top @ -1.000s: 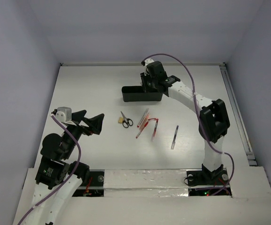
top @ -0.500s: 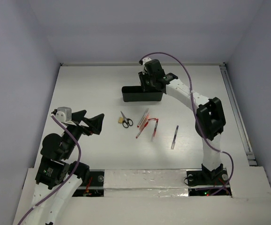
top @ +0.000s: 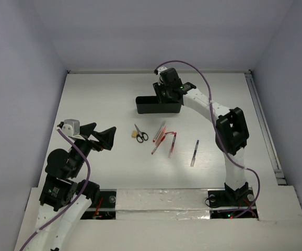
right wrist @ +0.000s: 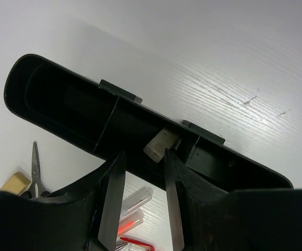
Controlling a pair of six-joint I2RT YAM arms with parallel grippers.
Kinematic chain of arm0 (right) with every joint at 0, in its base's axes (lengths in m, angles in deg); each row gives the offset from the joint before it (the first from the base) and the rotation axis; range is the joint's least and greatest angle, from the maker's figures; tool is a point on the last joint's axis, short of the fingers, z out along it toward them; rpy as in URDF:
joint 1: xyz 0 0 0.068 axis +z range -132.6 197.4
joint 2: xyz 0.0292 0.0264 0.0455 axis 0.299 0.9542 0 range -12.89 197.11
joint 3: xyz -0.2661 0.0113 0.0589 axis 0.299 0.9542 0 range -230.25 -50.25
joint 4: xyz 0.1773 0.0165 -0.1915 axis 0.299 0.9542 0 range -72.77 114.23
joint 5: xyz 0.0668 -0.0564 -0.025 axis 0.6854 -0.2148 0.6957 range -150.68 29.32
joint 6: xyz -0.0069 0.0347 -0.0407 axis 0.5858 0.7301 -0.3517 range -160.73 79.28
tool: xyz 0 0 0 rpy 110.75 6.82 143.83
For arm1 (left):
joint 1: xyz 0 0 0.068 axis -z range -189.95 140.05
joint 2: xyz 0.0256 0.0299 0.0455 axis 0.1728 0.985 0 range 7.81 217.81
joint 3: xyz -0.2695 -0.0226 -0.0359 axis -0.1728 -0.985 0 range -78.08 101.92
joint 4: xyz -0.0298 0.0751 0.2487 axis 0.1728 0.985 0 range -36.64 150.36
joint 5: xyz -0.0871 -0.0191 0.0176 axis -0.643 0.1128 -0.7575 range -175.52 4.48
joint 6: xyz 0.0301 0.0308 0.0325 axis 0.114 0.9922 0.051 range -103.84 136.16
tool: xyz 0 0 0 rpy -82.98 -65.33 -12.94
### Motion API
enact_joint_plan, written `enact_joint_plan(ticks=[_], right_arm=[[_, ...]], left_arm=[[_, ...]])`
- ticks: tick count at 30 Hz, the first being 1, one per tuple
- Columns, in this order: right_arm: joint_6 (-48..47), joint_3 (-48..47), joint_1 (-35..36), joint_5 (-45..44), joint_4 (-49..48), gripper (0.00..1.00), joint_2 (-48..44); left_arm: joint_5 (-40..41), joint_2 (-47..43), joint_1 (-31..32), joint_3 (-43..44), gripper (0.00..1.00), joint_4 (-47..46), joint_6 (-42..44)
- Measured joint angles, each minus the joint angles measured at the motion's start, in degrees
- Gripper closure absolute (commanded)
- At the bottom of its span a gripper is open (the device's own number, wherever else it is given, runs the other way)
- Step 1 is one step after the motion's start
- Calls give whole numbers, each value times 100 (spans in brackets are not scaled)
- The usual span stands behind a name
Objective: Sort the stationery into containers
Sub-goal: Place the stationery in the storage box, then pick up the stationery from the center of the board.
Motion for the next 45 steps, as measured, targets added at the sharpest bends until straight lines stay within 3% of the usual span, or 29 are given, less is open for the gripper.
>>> enact_joint_plan(ticks=[11,19,23,28,45], right_arm=[[42,693,188,361,-409,56,-748],[136,1016,1392,741,-699,65,-702],[367,1045,1825,883,-704,59,-396],[704,1377,1797,949,-726,48,-269],[1200,1388,1768,927,-962,45,356]], left_arm=[[0,0,0,0,1,0,2],[0,0,0,0,1,0,0],[0,0,0,0,1,0,0],[-2,0,0,0,1,0,2],[-20,0,0,0,1,0,0]])
